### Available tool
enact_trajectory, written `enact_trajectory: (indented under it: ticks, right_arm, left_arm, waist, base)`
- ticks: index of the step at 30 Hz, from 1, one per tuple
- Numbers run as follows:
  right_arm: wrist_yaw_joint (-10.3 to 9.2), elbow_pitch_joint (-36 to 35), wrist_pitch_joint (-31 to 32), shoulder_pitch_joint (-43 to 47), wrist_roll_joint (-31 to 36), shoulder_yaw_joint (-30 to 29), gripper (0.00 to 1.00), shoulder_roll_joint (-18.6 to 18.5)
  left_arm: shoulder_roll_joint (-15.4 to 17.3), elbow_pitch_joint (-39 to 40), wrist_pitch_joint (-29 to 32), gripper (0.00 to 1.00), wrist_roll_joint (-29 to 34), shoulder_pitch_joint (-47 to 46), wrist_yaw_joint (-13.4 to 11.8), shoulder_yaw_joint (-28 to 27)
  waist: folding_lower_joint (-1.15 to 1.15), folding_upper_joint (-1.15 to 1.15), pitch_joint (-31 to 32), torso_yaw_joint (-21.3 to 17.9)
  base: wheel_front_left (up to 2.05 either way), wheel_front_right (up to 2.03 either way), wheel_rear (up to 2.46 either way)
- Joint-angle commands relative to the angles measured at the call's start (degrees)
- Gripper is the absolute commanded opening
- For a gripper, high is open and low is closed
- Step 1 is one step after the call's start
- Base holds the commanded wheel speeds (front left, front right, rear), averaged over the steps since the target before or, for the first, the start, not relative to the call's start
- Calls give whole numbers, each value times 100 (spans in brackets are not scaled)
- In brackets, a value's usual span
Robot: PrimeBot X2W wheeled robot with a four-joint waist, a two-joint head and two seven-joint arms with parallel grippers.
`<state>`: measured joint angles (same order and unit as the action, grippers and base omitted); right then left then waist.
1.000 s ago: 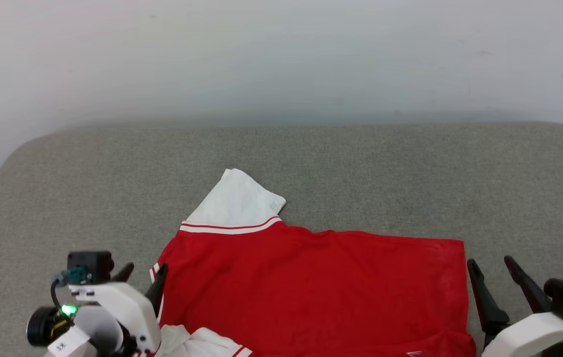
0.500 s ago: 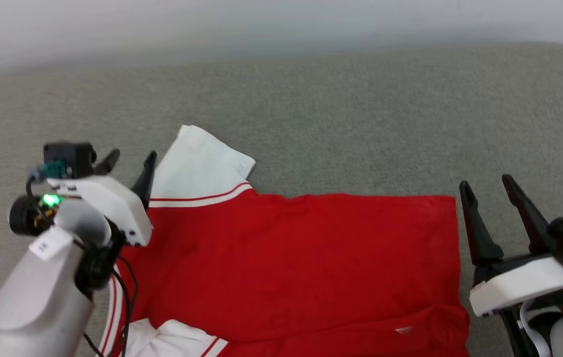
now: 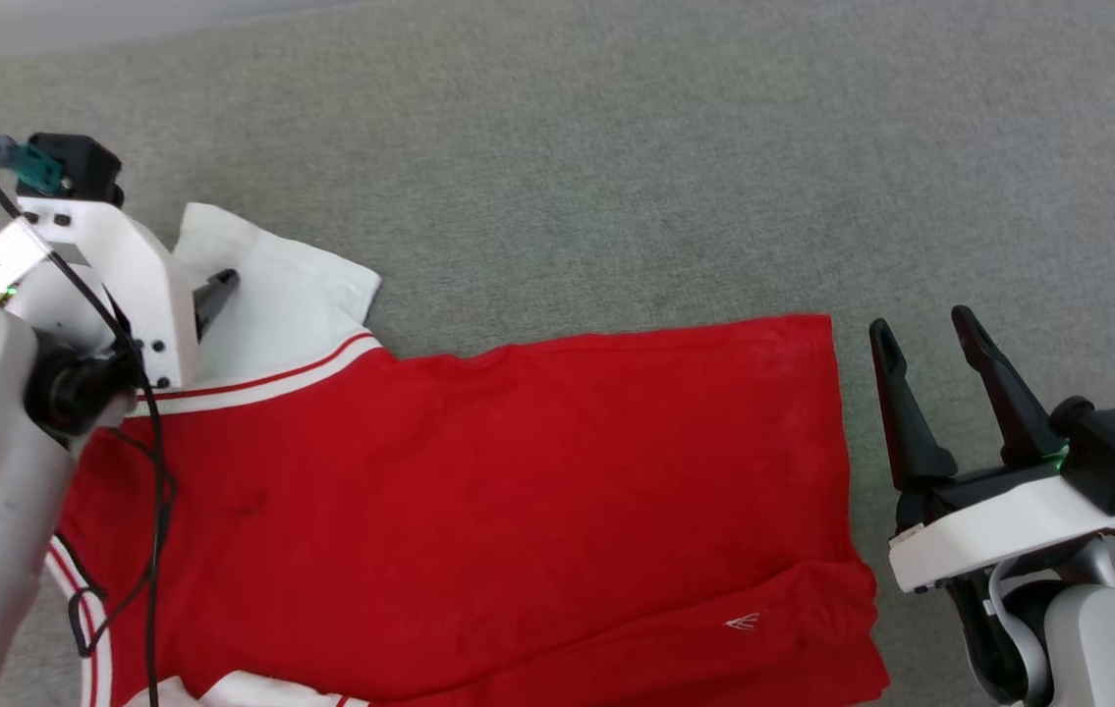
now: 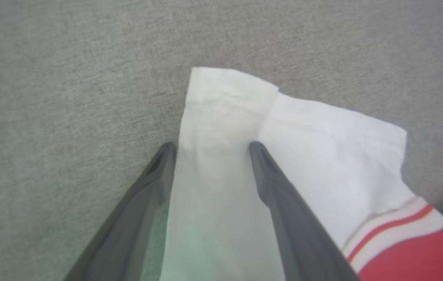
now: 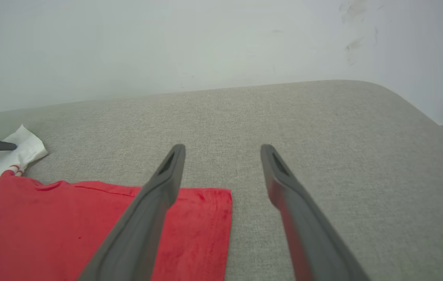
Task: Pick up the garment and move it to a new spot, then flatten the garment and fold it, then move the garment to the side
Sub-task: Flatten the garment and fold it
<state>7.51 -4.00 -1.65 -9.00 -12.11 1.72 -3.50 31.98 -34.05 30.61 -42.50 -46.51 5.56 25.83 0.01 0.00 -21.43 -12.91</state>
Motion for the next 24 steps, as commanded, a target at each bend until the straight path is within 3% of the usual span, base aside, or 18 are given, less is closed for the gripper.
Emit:
enact_trajectory:
  ticks: [1,7,8,9,15,24]
  right_arm:
    - [-5,27,-51,-95,-27,20,100,36]
    - [-5,317,-156,-205,-177,30,100,58]
    - [-5,348,-173,-215,-186,30,100,61]
    - [-5,385,-157,-215,-231,21,100,63]
    - [-5,687,183,-335,-645,-36,100,-45]
    - [-5,1437,2196,-872,-1385,198,100,-902]
  left_arm:
    - [32,-61,137,100,-30,-84,24,50]
    - [64,-592,1385,100,-338,-49,59,281]
    - [40,-657,1538,40,-392,-26,36,297]
    - [15,-684,1653,0,-425,-10,23,318]
    - [-81,-600,1430,0,-380,-66,-44,311]
    - [-160,-310,1016,0,-387,-290,-16,252]
  waist:
    - [-1,0,-149,-133]
    - [-1,0,-287,-254]
    - [-1,0,-299,-264]
    - [-1,0,-310,-273]
    - [-1,0,-315,-245]
    - [-1,0,-111,95]
  base:
    - [0,0,0]
    - [0,0,0]
    - [0,0,0]
    - [0,0,0]
    - [0,0,0]
    - [0,0,0]
